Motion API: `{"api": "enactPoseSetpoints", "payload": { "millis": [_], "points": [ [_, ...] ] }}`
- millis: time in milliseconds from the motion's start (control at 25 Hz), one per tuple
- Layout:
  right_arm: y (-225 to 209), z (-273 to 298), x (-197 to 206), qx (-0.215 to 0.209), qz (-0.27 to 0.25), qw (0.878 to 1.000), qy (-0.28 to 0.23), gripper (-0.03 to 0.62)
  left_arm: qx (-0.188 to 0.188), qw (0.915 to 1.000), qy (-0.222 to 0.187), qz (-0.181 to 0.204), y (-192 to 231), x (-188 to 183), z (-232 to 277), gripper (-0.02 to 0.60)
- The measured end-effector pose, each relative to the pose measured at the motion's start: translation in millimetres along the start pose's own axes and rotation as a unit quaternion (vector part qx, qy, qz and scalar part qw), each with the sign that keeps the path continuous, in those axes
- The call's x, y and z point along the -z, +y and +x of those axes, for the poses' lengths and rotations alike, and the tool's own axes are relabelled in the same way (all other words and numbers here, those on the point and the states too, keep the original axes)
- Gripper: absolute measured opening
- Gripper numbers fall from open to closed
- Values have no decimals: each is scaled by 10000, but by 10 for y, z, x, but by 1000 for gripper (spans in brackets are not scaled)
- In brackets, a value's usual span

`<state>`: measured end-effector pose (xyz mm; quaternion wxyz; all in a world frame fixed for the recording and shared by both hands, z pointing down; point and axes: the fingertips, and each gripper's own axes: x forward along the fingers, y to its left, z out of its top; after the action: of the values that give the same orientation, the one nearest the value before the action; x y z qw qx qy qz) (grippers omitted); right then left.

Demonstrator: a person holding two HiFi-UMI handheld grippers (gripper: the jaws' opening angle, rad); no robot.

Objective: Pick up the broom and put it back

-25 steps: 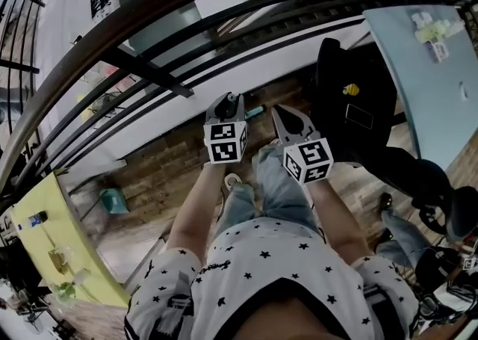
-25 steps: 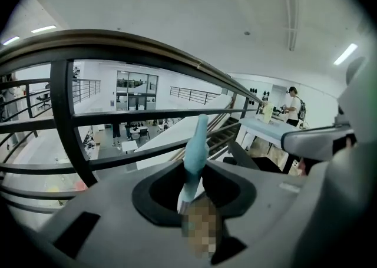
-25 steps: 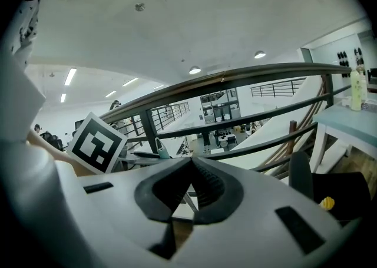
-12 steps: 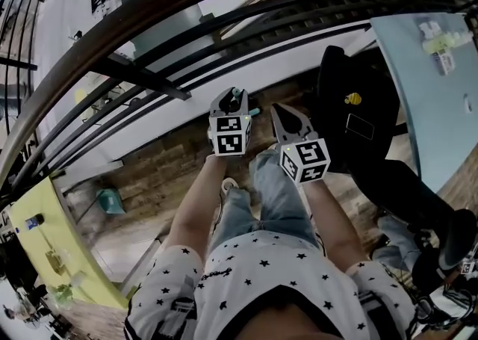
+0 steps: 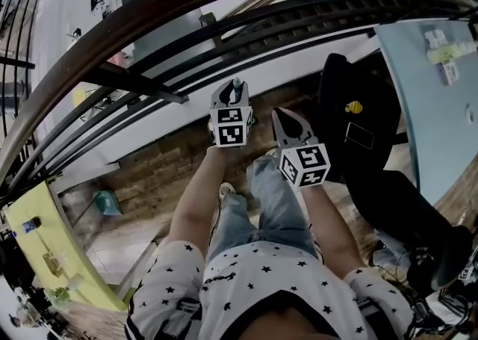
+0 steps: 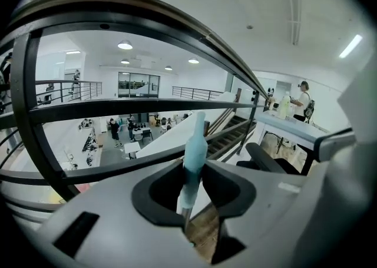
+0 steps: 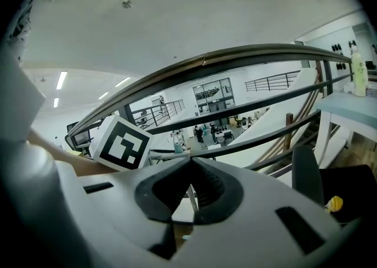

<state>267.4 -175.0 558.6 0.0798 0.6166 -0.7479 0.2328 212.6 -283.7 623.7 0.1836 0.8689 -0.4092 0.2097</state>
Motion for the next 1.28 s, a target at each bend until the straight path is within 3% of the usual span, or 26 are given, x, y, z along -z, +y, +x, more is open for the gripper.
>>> {"api": "enactPoseSetpoints", "payload": {
  "millis": [600, 1280],
  "points": [
    [-254, 325, 50, -3, 141, 9998, 103, -6, -173, 9990, -234, -338, 351, -168, 718, 110],
    [-455, 593, 128, -88, 260, 9993, 244, -6, -625, 9978, -50, -233, 819, -255, 1450, 112]
  ]
}}
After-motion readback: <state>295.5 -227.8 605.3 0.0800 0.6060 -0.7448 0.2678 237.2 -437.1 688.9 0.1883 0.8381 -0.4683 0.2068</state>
